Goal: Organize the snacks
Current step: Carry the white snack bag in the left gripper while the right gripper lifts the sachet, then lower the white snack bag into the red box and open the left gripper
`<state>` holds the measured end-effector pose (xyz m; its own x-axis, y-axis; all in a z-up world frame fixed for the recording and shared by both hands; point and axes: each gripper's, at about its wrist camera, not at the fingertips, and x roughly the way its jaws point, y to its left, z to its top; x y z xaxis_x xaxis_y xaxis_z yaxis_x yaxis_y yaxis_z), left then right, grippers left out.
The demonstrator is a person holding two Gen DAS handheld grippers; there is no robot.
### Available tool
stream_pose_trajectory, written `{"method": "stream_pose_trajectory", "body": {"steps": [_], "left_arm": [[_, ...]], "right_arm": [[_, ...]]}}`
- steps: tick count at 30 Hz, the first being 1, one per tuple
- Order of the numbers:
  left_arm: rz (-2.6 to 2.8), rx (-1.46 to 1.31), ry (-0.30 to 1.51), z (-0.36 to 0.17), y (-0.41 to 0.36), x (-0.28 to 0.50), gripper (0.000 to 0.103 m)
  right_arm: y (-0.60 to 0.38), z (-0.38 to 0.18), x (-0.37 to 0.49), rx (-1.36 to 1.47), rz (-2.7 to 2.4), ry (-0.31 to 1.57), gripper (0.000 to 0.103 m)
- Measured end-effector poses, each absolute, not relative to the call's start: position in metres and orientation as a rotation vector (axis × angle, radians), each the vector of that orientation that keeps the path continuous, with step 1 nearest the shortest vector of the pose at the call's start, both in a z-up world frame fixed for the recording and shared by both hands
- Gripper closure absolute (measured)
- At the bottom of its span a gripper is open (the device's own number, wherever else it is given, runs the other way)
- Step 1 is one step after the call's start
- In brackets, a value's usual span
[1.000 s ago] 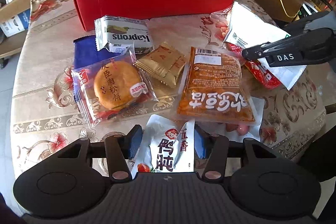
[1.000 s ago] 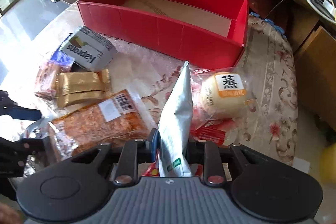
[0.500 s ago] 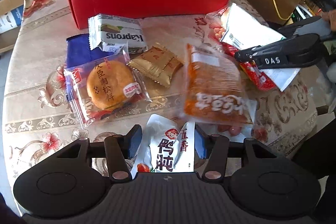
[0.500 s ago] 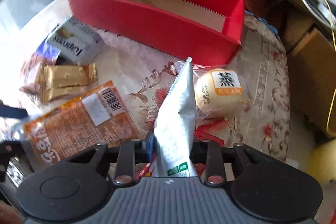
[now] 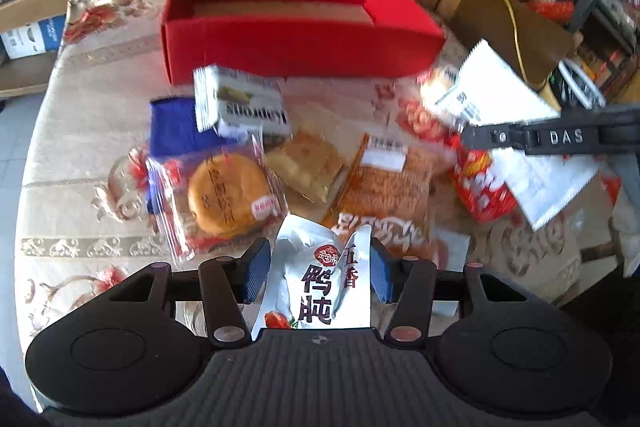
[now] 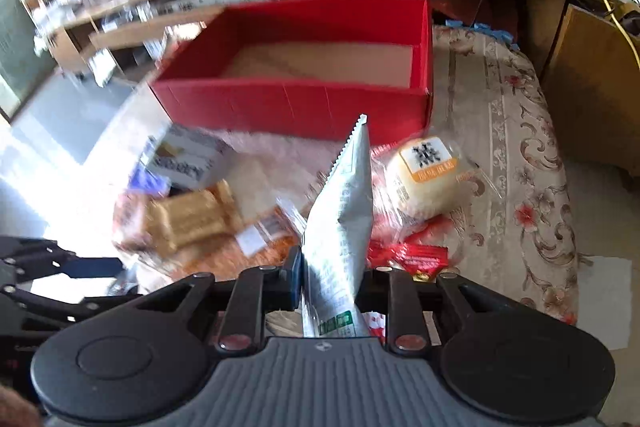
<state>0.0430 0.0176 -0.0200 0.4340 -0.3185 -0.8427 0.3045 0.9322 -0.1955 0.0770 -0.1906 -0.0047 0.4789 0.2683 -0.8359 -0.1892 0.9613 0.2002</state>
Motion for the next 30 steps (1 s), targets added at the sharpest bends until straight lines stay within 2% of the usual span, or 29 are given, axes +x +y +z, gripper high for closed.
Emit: {"method": "stream_pose_trajectory", "body": {"steps": [9,19,30], "left_arm": [[-0.368,-0.1,0.997,0.003,0.021,0.06,0.044],[-0.357,-0.09,0.887,0.033,-0.006,0.126,0.044],[-0.273,-0.065,0.854,0.023,-0.015,0.205,0.044]], "right_arm": [[-0.188,0.015,0.083,0.177,0.347,0.976,0.079],[-0.186,0.036,0.123,0.242,0.346,0.911,0.079],[-0.188,0.029,0.206,0.265,0.306,0.902,0.079]]}}
